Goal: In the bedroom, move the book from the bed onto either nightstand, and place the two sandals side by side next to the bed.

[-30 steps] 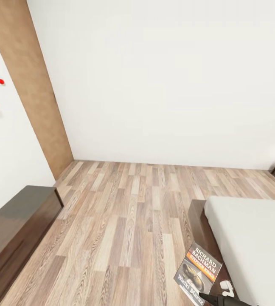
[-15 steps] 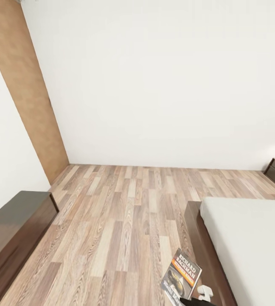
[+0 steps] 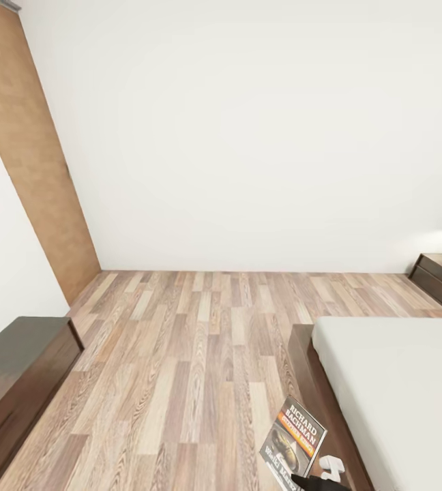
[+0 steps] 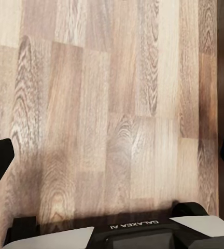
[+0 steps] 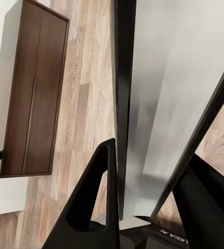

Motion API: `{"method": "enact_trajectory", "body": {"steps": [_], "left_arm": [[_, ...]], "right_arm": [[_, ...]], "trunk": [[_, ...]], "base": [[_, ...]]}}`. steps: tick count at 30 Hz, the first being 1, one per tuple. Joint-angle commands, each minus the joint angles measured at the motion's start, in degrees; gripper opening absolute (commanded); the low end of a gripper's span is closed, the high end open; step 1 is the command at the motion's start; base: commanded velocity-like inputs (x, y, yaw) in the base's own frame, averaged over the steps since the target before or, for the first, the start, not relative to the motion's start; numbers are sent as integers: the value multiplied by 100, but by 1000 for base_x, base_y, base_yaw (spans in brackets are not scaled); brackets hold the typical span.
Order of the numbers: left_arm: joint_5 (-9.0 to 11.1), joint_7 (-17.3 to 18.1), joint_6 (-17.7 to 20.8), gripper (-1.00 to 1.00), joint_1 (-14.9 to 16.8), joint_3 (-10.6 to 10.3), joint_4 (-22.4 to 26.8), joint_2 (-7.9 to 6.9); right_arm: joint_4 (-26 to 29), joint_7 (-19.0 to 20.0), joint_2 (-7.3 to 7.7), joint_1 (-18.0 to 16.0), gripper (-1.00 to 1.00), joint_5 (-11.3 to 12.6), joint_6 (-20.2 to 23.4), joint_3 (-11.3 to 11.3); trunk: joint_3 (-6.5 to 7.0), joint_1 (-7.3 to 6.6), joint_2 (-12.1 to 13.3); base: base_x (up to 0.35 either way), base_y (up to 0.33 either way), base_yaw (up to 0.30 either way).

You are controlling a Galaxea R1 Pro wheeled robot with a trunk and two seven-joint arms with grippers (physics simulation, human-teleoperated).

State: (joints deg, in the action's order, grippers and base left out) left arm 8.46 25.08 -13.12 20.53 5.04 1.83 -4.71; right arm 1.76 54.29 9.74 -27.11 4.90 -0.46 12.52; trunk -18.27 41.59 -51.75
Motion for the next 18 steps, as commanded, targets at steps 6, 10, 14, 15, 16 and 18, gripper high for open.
{"method": "enact_trajectory", "body": {"steps": [6,10,14,15,16,18], "left_arm": [[8,40,10,100,4,41,-7,-10],[8,40,8,100,4,42,-7,-11],[13,40,4,100,4,50,-7,-40],[17,40,3,100,4,56,-7,-64],[20,40,3,100,4,63,-7,-77],[23,40,2,100,4,77,-6,-93]], "right_arm": [[-9,18,2,-5,-100,53,2,-30],[-9,8,2,-5,-100,48,2,-30],[-9,4,2,-5,-100,47,2,-30],[-9,3,2,-5,-100,46,2,-30],[-9,3,2,-5,-100,46,2,-30],[-9,3,2,-5,-100,46,2,-30]], "trunk": [[45,1,-5],[80,1,-5],[114,1,-5],[123,1,-5],[132,1,-5],[149,1,-5]], "base": [[0,0,-157],[0,0,-129],[0,0,-100],[0,0,-90],[0,0,-88],[0,0,-84]]}}
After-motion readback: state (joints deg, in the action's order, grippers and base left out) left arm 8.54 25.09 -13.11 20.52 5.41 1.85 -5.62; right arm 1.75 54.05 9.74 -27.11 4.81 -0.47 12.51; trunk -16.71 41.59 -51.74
